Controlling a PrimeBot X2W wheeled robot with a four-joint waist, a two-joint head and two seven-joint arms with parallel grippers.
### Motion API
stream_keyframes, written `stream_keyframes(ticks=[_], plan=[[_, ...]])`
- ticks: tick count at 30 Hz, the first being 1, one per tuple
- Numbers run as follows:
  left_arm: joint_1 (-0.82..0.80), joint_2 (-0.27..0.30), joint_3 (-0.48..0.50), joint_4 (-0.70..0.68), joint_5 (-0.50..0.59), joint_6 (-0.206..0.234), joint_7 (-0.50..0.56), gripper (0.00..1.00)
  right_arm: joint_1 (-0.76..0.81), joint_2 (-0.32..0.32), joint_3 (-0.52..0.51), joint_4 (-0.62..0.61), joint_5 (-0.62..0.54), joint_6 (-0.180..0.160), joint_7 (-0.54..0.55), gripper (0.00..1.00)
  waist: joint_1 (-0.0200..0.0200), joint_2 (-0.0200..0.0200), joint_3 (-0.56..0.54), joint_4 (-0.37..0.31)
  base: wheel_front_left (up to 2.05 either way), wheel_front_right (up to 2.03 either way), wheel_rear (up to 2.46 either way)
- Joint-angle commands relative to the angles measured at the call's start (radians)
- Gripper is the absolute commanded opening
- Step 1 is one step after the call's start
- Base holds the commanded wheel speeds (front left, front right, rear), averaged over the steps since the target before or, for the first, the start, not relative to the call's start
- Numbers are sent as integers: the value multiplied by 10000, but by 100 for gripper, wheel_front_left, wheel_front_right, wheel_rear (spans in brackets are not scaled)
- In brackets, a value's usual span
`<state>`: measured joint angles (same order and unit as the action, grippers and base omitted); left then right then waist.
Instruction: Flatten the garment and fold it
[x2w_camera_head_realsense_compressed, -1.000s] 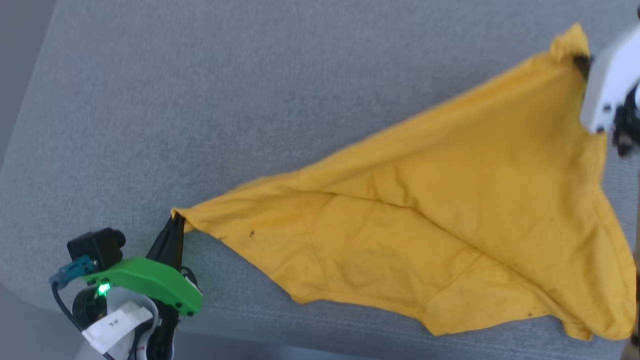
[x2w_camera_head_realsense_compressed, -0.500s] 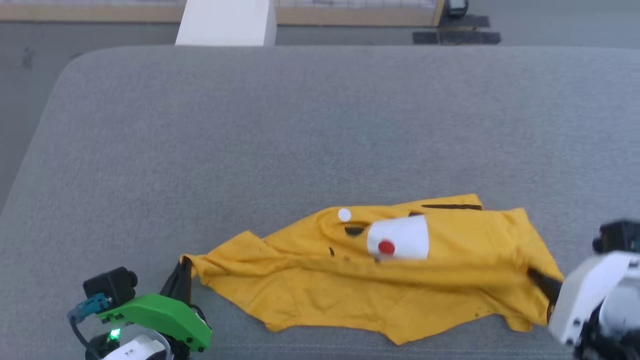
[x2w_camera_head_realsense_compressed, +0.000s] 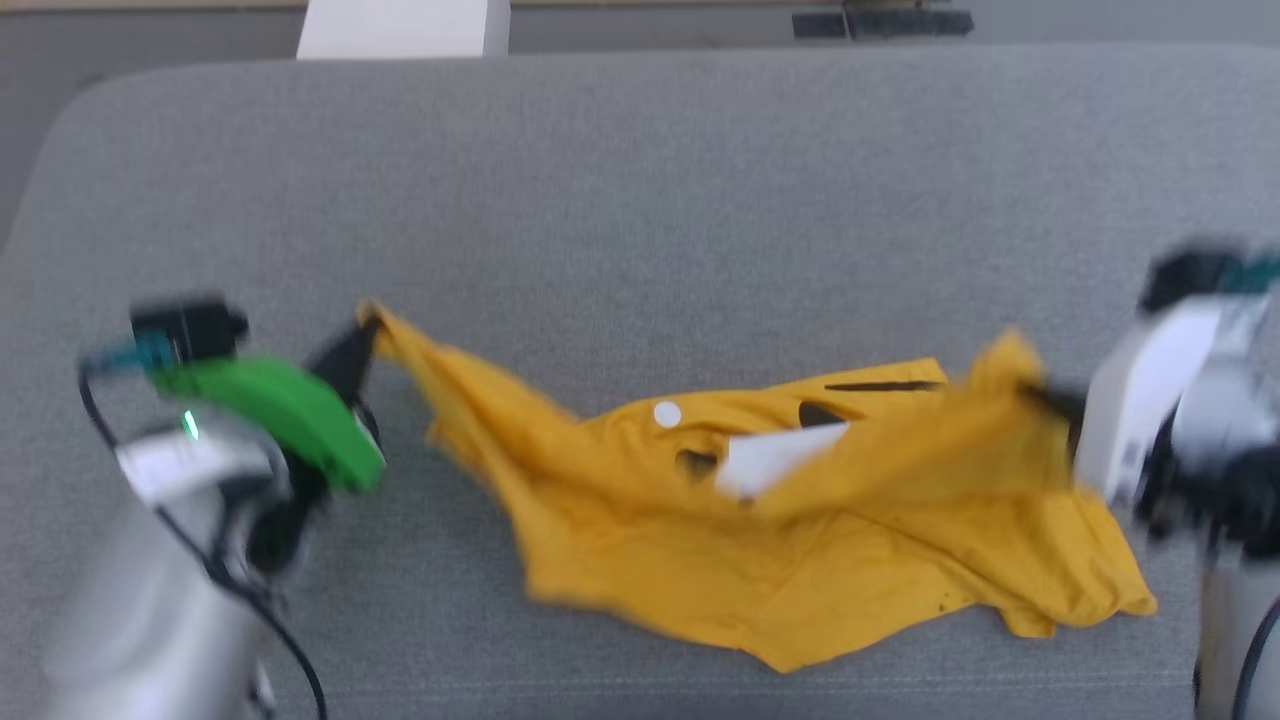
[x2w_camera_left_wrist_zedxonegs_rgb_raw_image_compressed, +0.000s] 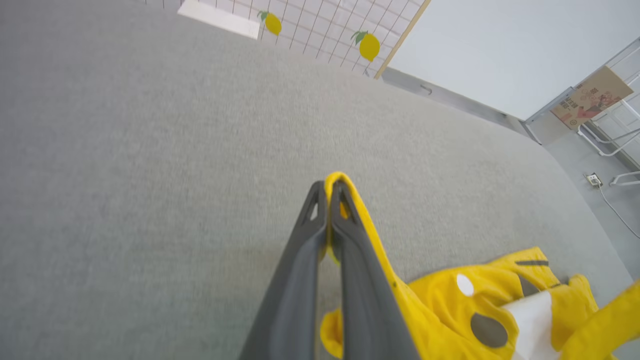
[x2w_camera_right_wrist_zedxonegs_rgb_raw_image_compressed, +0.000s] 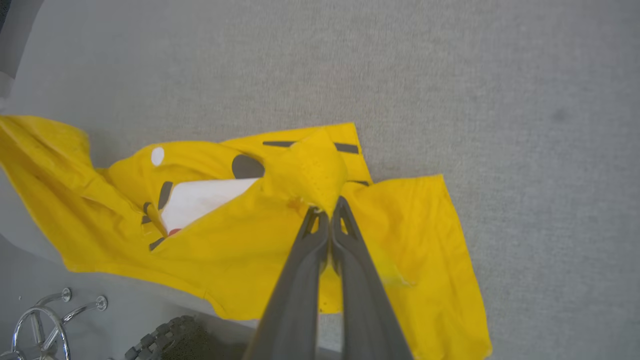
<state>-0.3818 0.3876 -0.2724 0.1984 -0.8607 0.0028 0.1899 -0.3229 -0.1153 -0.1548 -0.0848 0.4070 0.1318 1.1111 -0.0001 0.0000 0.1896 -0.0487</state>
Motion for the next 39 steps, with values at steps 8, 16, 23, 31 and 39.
stream_keyframes(ticks=[8, 16, 23, 31, 39], plan=[[-5406, 733, 208, 1961, 688, -110, 887, 0, -5657, 58, -605, 1613, -1457, -11, 724, 0, 1, 0, 2138, 34, 0, 0, 0], [-10008, 924, 231, 3063, 1805, 226, 361, 0, -9878, 625, -1453, 3237, -2947, -11, -1247, 0, 1, 0, 3084, -395, 0, 0, 0], [-12598, 755, 394, 3464, 2335, 48, -1315, 0, -12200, 648, -1417, 4619, -2966, -11, -4219, 0, 1, 0, 3342, -558, 0, 0, 0], [-12575, 825, 577, 4265, 2101, -627, -2408, 0, -12219, 649, -1141, 5924, -2947, -11, -5633, 0, 1, 0, 3375, -473, 0, 0, 0], [-10390, 425, 444, 4953, 1406, -1150, -3150, 0, -9818, 592, -643, 6108, -2473, -11, -5751, 0, 1, 0, 2784, -16, 0, 0, 0]])
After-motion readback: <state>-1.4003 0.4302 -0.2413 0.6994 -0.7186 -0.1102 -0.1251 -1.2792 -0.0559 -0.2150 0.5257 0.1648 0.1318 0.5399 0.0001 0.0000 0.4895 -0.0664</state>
